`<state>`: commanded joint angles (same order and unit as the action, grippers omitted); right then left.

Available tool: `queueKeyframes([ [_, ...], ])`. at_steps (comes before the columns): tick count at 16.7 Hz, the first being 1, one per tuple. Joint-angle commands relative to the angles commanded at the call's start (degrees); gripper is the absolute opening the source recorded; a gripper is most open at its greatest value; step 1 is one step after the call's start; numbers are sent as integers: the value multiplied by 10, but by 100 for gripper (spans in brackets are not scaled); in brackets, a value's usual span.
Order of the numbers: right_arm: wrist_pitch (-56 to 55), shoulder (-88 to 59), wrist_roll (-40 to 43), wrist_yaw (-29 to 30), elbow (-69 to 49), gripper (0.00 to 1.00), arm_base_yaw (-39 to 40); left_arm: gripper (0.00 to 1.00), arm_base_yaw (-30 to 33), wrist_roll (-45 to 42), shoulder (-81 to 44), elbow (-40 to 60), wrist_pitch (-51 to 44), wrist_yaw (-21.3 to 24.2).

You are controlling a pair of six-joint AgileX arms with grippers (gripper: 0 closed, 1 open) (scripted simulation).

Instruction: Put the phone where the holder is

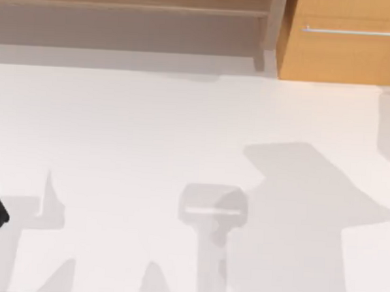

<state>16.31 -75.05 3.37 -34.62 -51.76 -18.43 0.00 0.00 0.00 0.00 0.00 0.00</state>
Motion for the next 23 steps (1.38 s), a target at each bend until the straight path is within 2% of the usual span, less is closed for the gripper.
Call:
queueKeyframes([
  [10, -134, 26, 181, -63, 102, 0, -236, 100, 0, 0, 0, 0, 0, 0],
  [19, -152, 30, 194, -61, 122, 0, -253, 100, 0, 0, 0, 0, 0, 0],
  [23, -191, 23, 155, -43, 124, 0, -260, 100, 0, 0, 0, 0, 0, 0],
])
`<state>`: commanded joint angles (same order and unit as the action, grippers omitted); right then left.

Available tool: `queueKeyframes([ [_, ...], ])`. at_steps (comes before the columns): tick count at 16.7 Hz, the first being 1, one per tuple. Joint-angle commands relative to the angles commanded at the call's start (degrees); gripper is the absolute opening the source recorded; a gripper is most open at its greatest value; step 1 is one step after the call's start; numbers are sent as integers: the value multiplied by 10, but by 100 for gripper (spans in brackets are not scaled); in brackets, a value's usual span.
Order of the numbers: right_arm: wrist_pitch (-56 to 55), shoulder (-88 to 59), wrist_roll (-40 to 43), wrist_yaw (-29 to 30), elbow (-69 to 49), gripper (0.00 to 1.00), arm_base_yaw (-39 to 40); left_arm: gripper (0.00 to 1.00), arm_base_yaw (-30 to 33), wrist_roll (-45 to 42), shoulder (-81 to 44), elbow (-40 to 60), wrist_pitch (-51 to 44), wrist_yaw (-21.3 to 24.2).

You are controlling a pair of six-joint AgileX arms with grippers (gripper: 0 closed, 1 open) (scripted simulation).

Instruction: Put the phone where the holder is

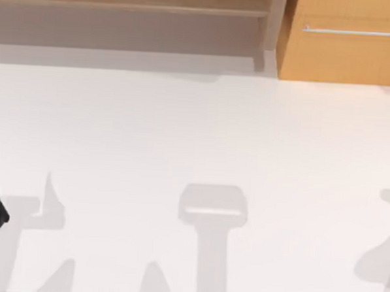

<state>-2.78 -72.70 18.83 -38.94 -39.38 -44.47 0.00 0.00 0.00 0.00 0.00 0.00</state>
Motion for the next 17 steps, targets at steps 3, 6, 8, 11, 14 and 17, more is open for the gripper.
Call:
queueKeyframes([
  [3, -32, -17, 0, 31, 5, 0, 21, 100, 0, 0, 0, 0, 0, 0],
  [6, -59, -46, 12, 49, -1, 0, 55, 100, 0, 0, 0, 0, 0, 0],
  [8, -71, -73, 5, 47, -8, 0, 71, 100, 0, 0, 0, 0, 0, 0],
  [11, -78, -93, -6, 41, -15, 0, 74, 100, 0, 0, 0, 0, 0, 0],
  [14, -78, -93, -6, 41, -15, 0, 74, 100, 0, 0, 0, 0, 0, 0],
  [17, -78, -93, -6, 41, -15, 23, 74, 100, 0, 0, 0, 0, 0, 0],
])
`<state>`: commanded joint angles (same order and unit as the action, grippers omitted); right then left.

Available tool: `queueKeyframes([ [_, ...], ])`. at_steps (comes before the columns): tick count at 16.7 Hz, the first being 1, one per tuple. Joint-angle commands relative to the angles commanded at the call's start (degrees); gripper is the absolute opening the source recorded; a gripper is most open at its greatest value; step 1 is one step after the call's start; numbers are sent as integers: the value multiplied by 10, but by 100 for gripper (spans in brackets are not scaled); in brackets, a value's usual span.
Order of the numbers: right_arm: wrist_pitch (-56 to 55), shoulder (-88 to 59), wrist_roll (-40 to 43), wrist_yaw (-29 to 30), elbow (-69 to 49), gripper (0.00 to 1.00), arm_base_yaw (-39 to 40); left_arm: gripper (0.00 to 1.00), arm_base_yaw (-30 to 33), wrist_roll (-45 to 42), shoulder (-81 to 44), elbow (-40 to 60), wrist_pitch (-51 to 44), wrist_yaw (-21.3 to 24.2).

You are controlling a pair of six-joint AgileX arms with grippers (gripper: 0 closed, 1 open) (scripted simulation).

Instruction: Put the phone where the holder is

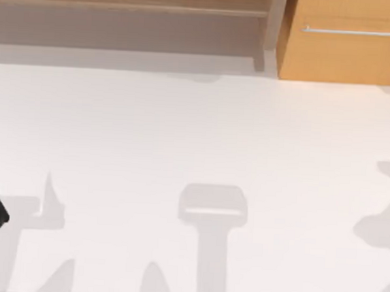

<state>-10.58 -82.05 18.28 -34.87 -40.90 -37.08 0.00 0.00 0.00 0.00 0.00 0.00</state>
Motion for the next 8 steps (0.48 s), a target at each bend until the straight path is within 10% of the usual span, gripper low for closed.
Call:
queueKeyframes([
  [8, 0, 0, 0, 0, 0, 83, 0, 100, 0, 0, 0, 0, 0, 0],
])
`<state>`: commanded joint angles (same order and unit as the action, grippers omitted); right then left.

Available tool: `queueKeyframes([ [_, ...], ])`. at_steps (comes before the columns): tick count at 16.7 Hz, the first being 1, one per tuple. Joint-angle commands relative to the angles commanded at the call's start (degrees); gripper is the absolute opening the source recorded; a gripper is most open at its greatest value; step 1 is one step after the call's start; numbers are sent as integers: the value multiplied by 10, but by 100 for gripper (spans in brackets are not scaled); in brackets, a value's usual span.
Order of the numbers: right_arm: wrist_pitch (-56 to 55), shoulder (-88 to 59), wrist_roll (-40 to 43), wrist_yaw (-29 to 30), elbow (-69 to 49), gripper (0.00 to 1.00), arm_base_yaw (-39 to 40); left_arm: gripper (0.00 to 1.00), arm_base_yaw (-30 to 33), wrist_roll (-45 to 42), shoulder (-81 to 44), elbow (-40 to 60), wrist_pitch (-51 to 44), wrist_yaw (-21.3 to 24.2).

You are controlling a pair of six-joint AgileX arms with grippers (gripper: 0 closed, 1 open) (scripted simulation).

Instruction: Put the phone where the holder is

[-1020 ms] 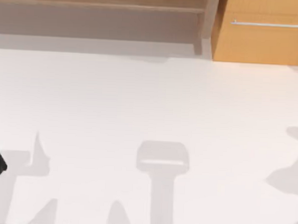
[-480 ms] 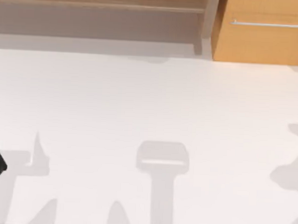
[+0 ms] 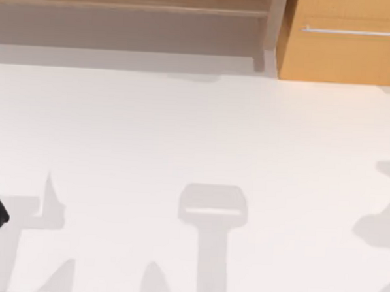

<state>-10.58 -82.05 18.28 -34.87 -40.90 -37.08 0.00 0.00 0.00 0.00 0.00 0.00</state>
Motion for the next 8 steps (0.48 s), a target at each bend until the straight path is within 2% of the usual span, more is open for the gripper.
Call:
queueKeyframes([
  [2, 0, 0, 0, 0, 0, 98, 0, 100, 0, 0, 0, 0, 0, 0],
  [8, 0, 0, 0, 0, 0, 100, 0, 100, 0, 0, 0, 0, 0, 0],
])
